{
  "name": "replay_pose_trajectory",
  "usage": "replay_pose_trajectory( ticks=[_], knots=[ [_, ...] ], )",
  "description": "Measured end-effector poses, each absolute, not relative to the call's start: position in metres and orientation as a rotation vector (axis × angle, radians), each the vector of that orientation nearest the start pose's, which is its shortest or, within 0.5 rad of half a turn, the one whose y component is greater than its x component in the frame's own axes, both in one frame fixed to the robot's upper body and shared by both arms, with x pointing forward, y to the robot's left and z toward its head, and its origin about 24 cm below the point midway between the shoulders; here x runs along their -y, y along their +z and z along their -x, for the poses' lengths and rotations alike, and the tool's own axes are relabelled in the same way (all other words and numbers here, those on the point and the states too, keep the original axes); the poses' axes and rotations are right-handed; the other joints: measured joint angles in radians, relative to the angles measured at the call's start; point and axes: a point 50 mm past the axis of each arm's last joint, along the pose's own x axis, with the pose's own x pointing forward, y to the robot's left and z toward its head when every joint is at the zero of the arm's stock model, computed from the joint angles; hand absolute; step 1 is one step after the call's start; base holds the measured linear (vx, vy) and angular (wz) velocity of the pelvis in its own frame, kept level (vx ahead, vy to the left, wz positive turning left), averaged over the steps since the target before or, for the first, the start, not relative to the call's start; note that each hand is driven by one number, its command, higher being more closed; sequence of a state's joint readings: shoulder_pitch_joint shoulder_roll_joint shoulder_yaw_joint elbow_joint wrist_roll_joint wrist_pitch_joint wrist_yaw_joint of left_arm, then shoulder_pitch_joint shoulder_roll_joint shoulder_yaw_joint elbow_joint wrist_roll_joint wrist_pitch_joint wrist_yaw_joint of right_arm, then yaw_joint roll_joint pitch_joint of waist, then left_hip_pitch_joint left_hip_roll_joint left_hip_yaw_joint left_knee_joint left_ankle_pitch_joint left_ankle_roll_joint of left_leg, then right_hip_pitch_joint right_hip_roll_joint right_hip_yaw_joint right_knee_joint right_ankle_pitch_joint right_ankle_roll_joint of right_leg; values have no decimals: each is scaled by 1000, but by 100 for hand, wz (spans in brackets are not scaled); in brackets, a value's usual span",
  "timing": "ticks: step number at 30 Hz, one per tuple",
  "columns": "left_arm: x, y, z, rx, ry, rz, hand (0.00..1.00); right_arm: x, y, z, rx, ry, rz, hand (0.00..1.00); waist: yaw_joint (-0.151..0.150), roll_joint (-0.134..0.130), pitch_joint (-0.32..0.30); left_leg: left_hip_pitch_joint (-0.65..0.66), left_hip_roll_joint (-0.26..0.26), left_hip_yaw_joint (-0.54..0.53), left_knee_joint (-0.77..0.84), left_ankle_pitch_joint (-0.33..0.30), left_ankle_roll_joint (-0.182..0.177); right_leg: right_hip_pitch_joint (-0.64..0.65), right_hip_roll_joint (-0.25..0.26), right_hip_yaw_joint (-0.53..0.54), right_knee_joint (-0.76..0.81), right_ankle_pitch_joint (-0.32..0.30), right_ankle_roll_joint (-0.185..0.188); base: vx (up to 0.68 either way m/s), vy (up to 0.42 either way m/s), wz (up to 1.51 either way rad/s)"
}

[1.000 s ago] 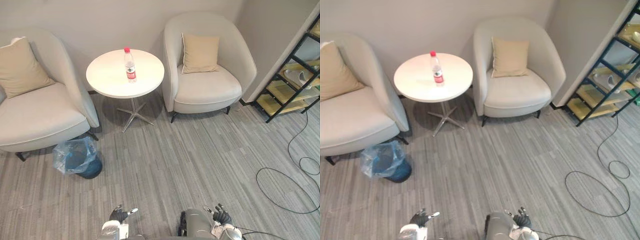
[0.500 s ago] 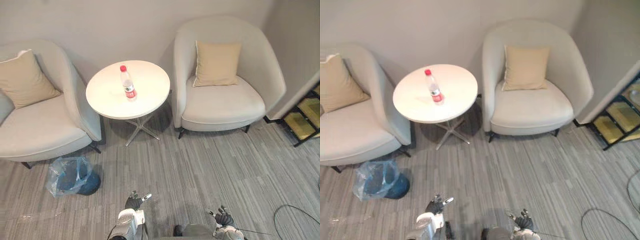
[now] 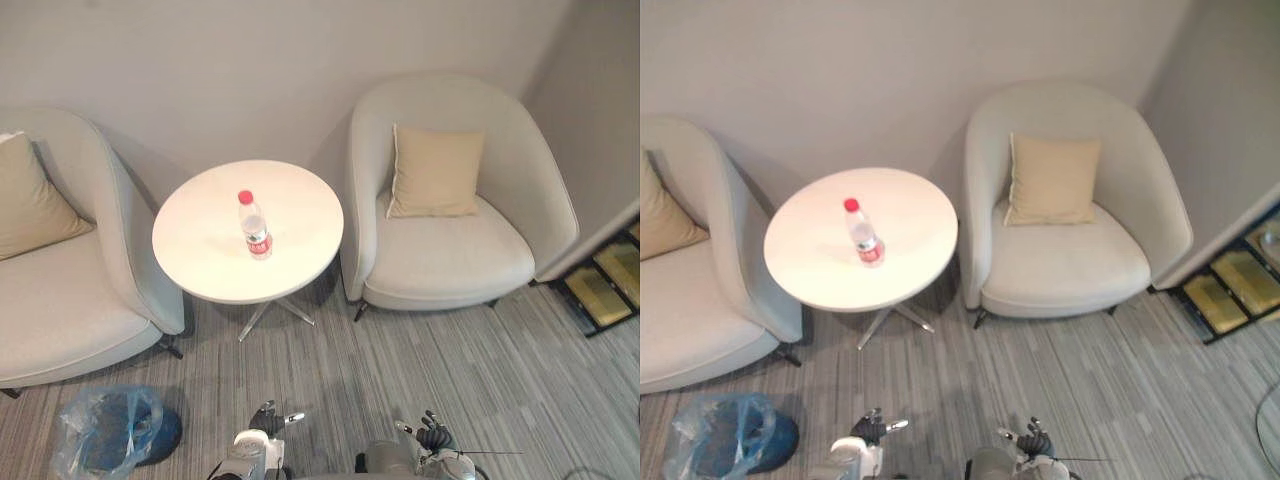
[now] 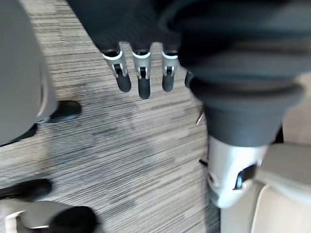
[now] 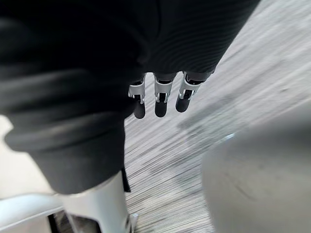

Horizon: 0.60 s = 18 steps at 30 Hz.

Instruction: Gather rubbish on tea table into small bin, then transfer packed bag to large trash can.

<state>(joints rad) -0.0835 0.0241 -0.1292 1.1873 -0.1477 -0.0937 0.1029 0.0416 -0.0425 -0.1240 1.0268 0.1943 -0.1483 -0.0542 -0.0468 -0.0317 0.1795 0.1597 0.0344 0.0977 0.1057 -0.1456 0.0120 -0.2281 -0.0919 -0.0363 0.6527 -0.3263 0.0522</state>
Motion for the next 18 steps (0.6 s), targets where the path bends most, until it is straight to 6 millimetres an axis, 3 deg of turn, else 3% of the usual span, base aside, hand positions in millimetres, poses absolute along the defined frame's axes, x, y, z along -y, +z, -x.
replay_pose_trajectory(
  ticks=[1,2,3,4,6,9,12,14,16,17,18],
  knots=[
    [-150,-157,-137,-1021,70,-27,0,188,-150,-124,-906,-312,-160,0,-2,-2,-1,2,5,-14,2,-6,-11,5,4,11,-104,35,3,273,-232,83],
    [-152,-157,-136,-1021,85,-19,0,187,-152,-121,-921,-313,-165,0,-1,-22,-12,3,-7,-27,4,-26,-47,26,-8,38,-272,164,2,316,-251,63],
    [-148,-157,-136,-1025,91,2,0,192,-150,-124,-908,-330,-171,0,0,12,1,20,26,-49,4,-52,-85,40,15,7,-257,186,-24,316,-226,52],
    [-141,-157,-136,-1024,102,52,0,198,-150,-123,-908,-344,-161,0,14,40,-3,18,49,-54,5,-53,-87,54,33,-5,-261,169,-34,365,-251,27],
    [-138,-157,-135,-1024,123,98,0,200,-150,-124,-909,-344,-149,0,17,59,-9,18,68,-54,27,-52,-88,71,45,-30,-259,144,-51,261,-181,21],
    [-136,-156,-137,-1009,116,97,0,198,-150,-123,-922,-335,-129,0,14,53,2,-26,102,-54,192,-67,-116,158,56,-76,-304,119,-67,177,-146,43],
    [-136,-152,-145,-977,101,81,0,197,-152,-119,-942,-336,-124,0,38,35,8,-136,143,-12,419,-73,-137,213,50,-111,-341,106,-79,131,-85,38],
    [-136,-152,-145,-975,97,78,0,197,-152,-118,-947,-347,-123,0,38,35,7,-160,142,35,391,-117,-126,231,33,-116,-358,106,-79,107,23,12],
    [-136,-151,-146,-972,85,67,0,197,-153,-118,-952,-360,-131,0,39,32,9,-175,104,33,265,-120,-119,247,0,-116,-366,109,-74,106,111,5],
    [-135,-151,-146,-971,77,61,0,198,-153,-117,-955,-366,-134,0,39,33,8,-177,82,22,177,-91,-109,255,-11,-115,-369,111,-56,111,156,8],
    [-134,-152,-144,-980,70,58,0,200,-153,-116,-957,-371,-127,0,37,47,0,-178,64,-6,80,35,-118,265,-10,-113,-375,103,-28,95,187,-7]
  ],
)
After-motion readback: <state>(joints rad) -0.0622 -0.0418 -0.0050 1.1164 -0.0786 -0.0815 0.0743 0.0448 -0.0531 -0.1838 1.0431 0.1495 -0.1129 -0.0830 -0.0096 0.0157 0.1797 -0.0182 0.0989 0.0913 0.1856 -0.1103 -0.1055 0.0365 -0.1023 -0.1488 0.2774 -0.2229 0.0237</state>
